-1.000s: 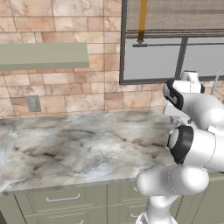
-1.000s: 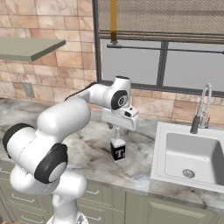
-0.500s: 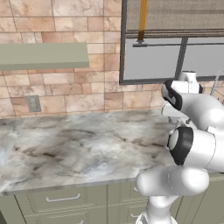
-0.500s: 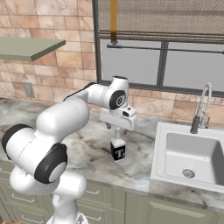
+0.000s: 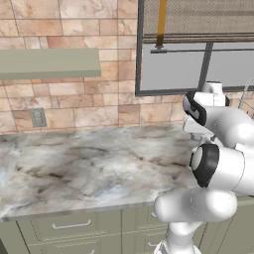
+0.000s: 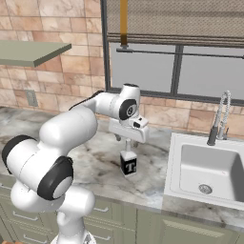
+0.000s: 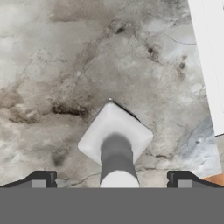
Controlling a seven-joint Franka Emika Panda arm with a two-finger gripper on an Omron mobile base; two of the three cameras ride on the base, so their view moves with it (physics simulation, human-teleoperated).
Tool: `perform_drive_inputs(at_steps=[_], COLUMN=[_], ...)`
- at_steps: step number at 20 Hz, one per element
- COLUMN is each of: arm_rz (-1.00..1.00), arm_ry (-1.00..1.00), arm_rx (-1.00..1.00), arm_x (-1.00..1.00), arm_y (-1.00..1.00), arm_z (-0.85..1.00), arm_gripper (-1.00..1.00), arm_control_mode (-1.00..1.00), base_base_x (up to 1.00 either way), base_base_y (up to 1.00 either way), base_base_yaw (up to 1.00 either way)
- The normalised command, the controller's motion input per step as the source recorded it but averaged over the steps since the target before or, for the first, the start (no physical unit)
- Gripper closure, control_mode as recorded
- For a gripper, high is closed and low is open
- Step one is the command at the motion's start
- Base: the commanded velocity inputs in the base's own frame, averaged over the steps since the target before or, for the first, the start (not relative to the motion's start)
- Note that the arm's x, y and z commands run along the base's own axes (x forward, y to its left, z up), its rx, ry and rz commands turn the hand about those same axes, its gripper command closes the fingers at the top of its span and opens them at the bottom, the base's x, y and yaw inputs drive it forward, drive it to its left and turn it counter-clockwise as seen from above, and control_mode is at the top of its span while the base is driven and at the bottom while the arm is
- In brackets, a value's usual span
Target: Place the drinks on the dining counter in a tight cluster.
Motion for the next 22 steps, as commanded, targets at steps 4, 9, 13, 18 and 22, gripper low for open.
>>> perform_drive_inputs(at_steps=[4,9,13,18,22], arm_rz=[0.0,0.0,0.0,0.0,0.0], arm_ry=[0.0,0.0,0.0,0.0,0.0], arm_rx=[0.0,0.0,0.0,0.0,0.0], arm_x=[0.0,0.0,0.0,0.0,-0.03], arm_y=[0.0,0.0,-0.06,-0.12,0.0], arm_z=[-0.05,-0.04,-0.01,0.0,0.0], arm_gripper=[-1.0,-1.0,-1.0,-1.0,-1.0], arm_control_mode=[-1.0,-1.0,-1.0,-1.0,-1.0], base_base_x=[0.0,0.0,0.0,0.0,0.0], base_base_y=[0.0,0.0,0.0,0.0,0.0], base_base_yaw=[0.0,0.0,0.0,0.0,0.0])
